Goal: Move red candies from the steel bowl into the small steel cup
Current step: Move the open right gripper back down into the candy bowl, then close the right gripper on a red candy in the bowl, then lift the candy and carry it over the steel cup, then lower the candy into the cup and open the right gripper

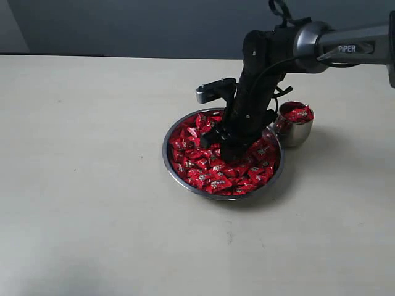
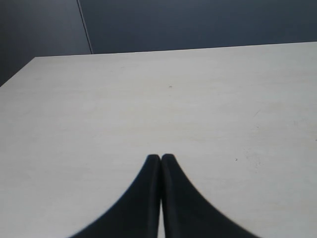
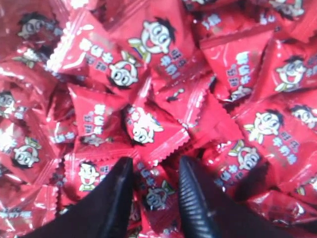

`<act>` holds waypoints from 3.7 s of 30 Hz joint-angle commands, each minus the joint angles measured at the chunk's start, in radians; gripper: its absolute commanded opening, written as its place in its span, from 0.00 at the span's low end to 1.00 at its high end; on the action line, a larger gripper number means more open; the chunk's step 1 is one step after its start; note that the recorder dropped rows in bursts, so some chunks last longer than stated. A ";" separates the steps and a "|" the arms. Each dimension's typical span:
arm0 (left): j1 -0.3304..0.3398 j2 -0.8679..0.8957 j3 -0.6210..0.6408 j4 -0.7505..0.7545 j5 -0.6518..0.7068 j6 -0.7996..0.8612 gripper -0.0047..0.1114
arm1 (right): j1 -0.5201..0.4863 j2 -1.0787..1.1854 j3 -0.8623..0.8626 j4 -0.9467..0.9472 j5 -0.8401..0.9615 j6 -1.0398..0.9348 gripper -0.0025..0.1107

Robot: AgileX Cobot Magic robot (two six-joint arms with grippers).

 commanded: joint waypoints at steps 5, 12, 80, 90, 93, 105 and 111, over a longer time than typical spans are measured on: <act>-0.007 -0.005 0.002 0.002 -0.008 -0.001 0.04 | 0.005 0.008 0.003 0.018 0.017 -0.001 0.30; -0.007 -0.005 0.002 0.002 -0.008 -0.001 0.04 | 0.005 0.008 0.003 0.020 0.031 -0.001 0.30; -0.007 -0.005 0.002 0.002 -0.008 -0.001 0.04 | -0.223 -0.235 -0.043 -0.240 -0.042 0.209 0.02; -0.007 -0.005 0.002 0.002 -0.008 -0.001 0.04 | -0.223 -0.162 -0.041 -0.231 -0.044 0.194 0.02; -0.007 -0.005 0.002 0.002 -0.008 -0.001 0.04 | -0.223 -0.152 -0.041 -0.235 -0.039 0.194 0.02; -0.007 -0.005 0.002 0.002 -0.008 -0.001 0.04 | -0.223 -0.120 -0.041 -0.256 -0.033 0.194 0.02; -0.007 -0.005 0.002 0.002 -0.008 -0.001 0.04 | -0.223 -0.118 -0.041 -0.276 -0.033 0.194 0.02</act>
